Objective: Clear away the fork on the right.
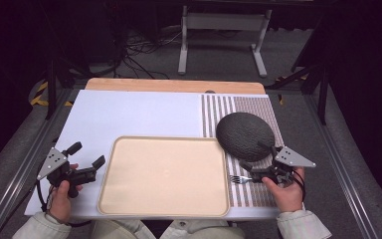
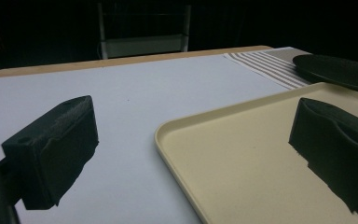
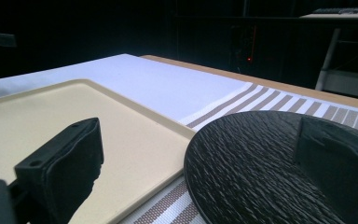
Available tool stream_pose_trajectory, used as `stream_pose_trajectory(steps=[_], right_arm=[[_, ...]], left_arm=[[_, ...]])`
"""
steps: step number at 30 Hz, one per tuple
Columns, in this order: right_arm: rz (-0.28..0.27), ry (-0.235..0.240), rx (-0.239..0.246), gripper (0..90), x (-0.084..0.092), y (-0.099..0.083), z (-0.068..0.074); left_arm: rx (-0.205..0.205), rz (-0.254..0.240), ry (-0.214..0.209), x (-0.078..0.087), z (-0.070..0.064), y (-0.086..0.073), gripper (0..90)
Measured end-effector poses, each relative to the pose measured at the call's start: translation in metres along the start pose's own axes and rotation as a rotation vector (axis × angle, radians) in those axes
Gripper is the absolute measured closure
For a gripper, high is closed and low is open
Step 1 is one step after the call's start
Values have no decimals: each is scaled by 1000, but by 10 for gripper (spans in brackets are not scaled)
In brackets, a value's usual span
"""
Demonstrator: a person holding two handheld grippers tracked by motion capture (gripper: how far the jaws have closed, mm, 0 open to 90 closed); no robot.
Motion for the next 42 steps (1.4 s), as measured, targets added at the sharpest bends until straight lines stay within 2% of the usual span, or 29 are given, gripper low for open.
stream_pose_trajectory(steps=[4,7,15,24,25,27,31,36,37,38,40,42], right_arm=[[30,46,14,17,-6,6,3],[43,59,10,20,-8,9,3],[140,97,80,25,-12,30,2],[296,142,169,31,-16,40,1],[296,142,169,31,-16,40,1],[349,154,192,34,-16,42,1],[411,173,226,37,-17,46,1],[502,212,257,52,-18,47,2],[502,212,257,52,-18,47,2],[544,221,280,54,-19,49,2],[556,223,288,56,-19,49,2],[591,231,305,61,-20,50,1]], left_arm=[[0,-3,4,0,0,0,18],[-1,-1,3,0,0,0,18],[-3,3,4,0,0,0,18],[-1,0,10,0,0,0,17],[-1,0,10,0,0,0,17],[-3,3,9,0,0,0,17],[-4,3,9,0,0,-1,17],[-4,3,11,0,0,-1,17],[-4,3,11,0,0,-1,17],[-4,2,11,0,0,-1,17],[-4,2,11,0,0,-1,17],[-5,5,10,0,0,-1,17]])
Point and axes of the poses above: each handheld gripper's, and its own axes: x roughly backward along the jaws, y roughly out of its top, z roughly to its left, the point moved 4 cm from there along -x, roughly forward along the jaws, and after that the axes turned 2 degrees about x, right-handed, at the moved point
